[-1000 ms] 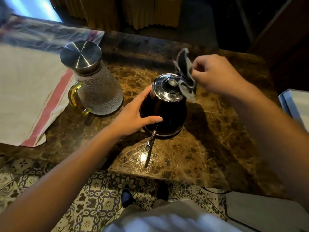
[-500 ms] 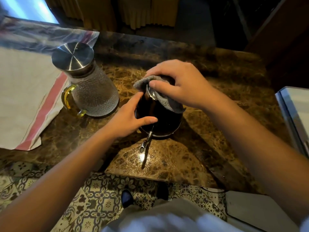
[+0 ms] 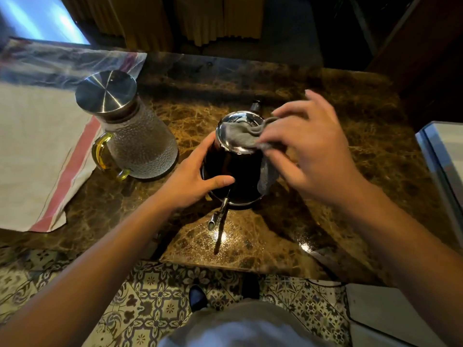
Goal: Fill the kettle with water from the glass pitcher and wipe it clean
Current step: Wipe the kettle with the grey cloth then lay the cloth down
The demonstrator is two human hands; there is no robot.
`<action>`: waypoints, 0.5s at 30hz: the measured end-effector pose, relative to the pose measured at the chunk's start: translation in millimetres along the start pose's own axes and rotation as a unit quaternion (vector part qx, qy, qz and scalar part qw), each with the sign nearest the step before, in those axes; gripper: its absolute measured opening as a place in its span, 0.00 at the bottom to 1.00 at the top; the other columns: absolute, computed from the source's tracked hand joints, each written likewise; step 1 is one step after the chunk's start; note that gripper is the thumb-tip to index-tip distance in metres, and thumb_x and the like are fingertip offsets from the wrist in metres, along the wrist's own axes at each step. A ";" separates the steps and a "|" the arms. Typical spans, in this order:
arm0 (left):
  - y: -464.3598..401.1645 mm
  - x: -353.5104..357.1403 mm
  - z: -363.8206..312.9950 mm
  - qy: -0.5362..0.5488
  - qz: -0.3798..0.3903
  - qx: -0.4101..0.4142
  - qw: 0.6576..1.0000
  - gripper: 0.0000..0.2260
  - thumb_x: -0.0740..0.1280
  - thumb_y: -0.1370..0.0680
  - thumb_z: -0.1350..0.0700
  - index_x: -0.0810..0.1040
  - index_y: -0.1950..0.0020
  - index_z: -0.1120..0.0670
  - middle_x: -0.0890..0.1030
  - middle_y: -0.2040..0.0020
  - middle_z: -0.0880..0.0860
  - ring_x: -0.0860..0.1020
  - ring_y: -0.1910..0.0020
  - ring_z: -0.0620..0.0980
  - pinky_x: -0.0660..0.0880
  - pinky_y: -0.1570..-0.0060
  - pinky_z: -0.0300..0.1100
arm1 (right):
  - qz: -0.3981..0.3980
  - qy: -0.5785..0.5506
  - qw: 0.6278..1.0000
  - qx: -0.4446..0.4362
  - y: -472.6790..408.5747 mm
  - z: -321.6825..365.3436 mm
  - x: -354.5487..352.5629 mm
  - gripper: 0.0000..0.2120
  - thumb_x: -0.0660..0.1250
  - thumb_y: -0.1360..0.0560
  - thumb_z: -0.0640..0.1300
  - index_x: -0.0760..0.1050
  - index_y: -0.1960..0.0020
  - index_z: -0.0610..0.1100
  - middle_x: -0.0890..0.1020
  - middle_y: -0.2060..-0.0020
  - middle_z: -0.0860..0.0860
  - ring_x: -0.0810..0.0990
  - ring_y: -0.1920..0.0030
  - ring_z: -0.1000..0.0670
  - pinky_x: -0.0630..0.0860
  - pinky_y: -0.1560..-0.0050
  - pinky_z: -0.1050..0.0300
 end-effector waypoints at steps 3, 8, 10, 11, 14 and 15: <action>0.7 0.4 0.2 0.008 -0.002 0.002 1.000 0.42 0.75 0.24 0.53 0.54 0.16 0.47 0.65 0.25 0.33 0.65 0.28 0.26 0.64 0.34 0.23 | -0.094 -0.041 0.986 0.129 -15.1 -14.5 -8.2 0.07 0.68 0.21 0.45 0.83 0.46 0.46 0.82 0.52 0.55 0.77 0.42 0.49 0.74 0.39 0.43; 0.4 1.3 1.3 0.014 -0.001 0.004 1.000 0.42 0.75 0.24 0.50 0.55 0.16 0.47 0.67 0.23 0.38 0.66 0.25 0.33 0.65 0.30 0.27 | -0.058 -0.213 0.961 0.167 -54.6 -19.0 19.8 0.09 0.68 0.20 0.46 0.84 0.42 0.48 0.85 0.48 0.57 0.82 0.44 0.56 0.78 0.41 0.49; 0.6 0.6 1.0 0.008 -0.002 0.005 1.000 0.42 0.75 0.24 0.48 0.55 0.16 0.46 0.68 0.22 0.40 0.66 0.24 0.34 0.65 0.28 0.29 | 0.002 -0.200 0.967 0.158 -57.8 -16.7 34.7 0.11 0.65 0.18 0.47 0.84 0.42 0.48 0.85 0.48 0.57 0.81 0.44 0.58 0.77 0.40 0.54; 0.8 0.3 -0.1 0.002 -0.003 0.006 1.000 0.42 0.74 0.24 0.47 0.55 0.16 0.46 0.67 0.22 0.40 0.65 0.24 0.33 0.64 0.29 0.28 | 0.007 -0.183 0.971 0.156 -54.8 -16.3 38.8 0.11 0.63 0.17 0.47 0.85 0.43 0.48 0.85 0.48 0.57 0.81 0.44 0.58 0.75 0.39 0.55; 0.7 -0.3 -0.9 0.000 0.000 0.006 1.000 0.42 0.74 0.24 0.48 0.54 0.16 0.46 0.65 0.22 0.37 0.64 0.25 0.28 0.63 0.32 0.24 | -0.031 -0.124 0.982 0.142 -34.3 -20.3 38.3 0.11 0.62 0.16 0.46 0.84 0.44 0.48 0.85 0.47 0.56 0.78 0.41 0.53 0.72 0.37 0.56; 0.5 0.0 -0.5 0.002 0.000 0.005 1.000 0.42 0.74 0.24 0.49 0.54 0.16 0.46 0.65 0.23 0.35 0.64 0.26 0.27 0.63 0.32 0.23 | -0.039 -0.114 0.983 0.137 -26.0 -20.4 36.6 0.10 0.64 0.17 0.46 0.84 0.43 0.47 0.84 0.46 0.55 0.78 0.40 0.52 0.71 0.37 0.57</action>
Point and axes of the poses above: each hand's wrist, its own y-axis away from the middle knuckle, its own x-axis out of the palm, z = x × y, the point moved 2 cm from there along -y, towards the middle knuckle
